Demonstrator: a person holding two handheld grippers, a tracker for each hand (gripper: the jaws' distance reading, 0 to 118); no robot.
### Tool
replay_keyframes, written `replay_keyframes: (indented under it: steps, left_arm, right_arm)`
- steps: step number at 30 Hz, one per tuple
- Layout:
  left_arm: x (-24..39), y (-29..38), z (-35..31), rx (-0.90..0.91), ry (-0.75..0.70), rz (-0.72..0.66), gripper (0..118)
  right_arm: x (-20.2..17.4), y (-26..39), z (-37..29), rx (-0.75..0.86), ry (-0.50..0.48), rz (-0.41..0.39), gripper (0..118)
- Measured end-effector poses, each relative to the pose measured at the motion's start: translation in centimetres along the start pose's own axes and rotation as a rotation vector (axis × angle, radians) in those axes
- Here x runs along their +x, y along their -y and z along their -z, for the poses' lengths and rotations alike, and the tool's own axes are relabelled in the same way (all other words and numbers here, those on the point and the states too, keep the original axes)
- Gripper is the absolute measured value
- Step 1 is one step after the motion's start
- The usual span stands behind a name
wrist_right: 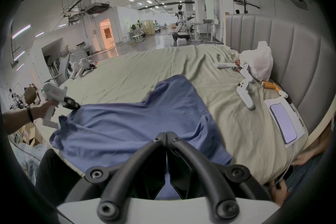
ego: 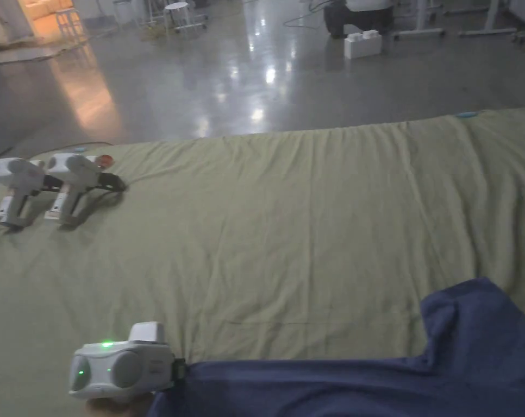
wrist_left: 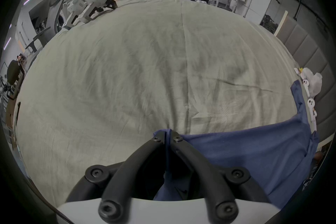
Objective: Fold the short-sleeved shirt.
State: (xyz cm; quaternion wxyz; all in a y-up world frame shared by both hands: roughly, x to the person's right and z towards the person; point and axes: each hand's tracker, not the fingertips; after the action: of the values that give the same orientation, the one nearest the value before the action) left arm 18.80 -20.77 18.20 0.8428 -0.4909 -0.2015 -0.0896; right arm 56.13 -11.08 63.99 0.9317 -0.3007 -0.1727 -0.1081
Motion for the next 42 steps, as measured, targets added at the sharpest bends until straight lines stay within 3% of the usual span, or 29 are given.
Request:
replay_keyframes:
  steps: [1,2,4,5,7,13,15,16,17,18,20,25,27,33,37,42]
  left_arm:
    - [0.1,0.0,0.2,-0.006,-0.009,0.019,2]
    - [0.2,0.0,0.4,-0.013,-0.009,0.029,1]
    - [0.1,0.1,0.4,-0.015,-0.007,0.031,1]
    - [0.0,0.1,0.4,-0.016,-0.005,0.024,1]
    - [0.0,0.1,0.2,-0.018,-0.001,0.026,1]
    - [0.8,-0.1,-0.6,-0.042,0.009,0.042,1]
    - [1.0,-0.3,-1.0,-0.049,0.011,0.047,1]
    - [1.1,-0.2,-1.1,-0.05,0.011,0.045,1]
    - [1.2,-0.1,-1.2,-0.051,0.012,0.041,1]
    - [1.3,-0.1,-1.2,-0.051,0.012,0.04,1]
    - [1.3,-0.2,-1.3,-0.052,0.009,0.044,1]
    - [0.1,-0.7,-4.5,0.009,0.086,-0.011,0]
    - [-1.1,0.1,-8.3,0.129,0.154,-0.064,0]
    - [-3.0,6.3,-18.1,0.265,0.229,-0.08,0]
    - [-3.8,12.6,-20.9,0.251,0.248,-0.071,0]
    - [-4.7,18.9,-20.0,0.187,0.255,-0.119,0]
  right_arm:
    - [0.7,-1.1,0.9,-0.009,0.002,0.003,4]
    - [1.7,-2.5,2.3,-0.05,-0.004,0.022,19]
    - [3.9,-5.5,5.8,-0.145,-0.014,0.071,84]
    - [5.3,-6.9,8.0,-0.189,-0.039,0.084,92]
    - [6.6,-8.9,11.7,-0.233,-0.05,0.078,91]
    - [9.5,-10.9,24.8,-0.542,0.114,-0.032,90]
    - [9.2,-10.0,26.8,-0.562,0.178,-0.085,71]
    - [8.8,-9.6,26.8,-0.543,0.158,-0.096,52]
    - [8.0,-9.1,26.3,-0.526,0.111,-0.09,43]
    - [7.3,-8.8,25.8,-0.489,0.143,-0.122,36]
    - [6.8,-8.5,25.6,-0.481,0.088,-0.145,0]
    - [7.2,-9.1,23.1,-0.403,0.084,-0.064,0]
    - [8.0,-9.6,19.4,-0.314,0.046,-0.019,0]
    - [7.9,-7.7,7.4,-0.17,-0.004,0.062,0]
    - [7.1,-3.6,0.6,-0.154,-0.007,0.048,0]
    - [6.7,2.7,-3.3,-0.186,0.004,0.109,0]
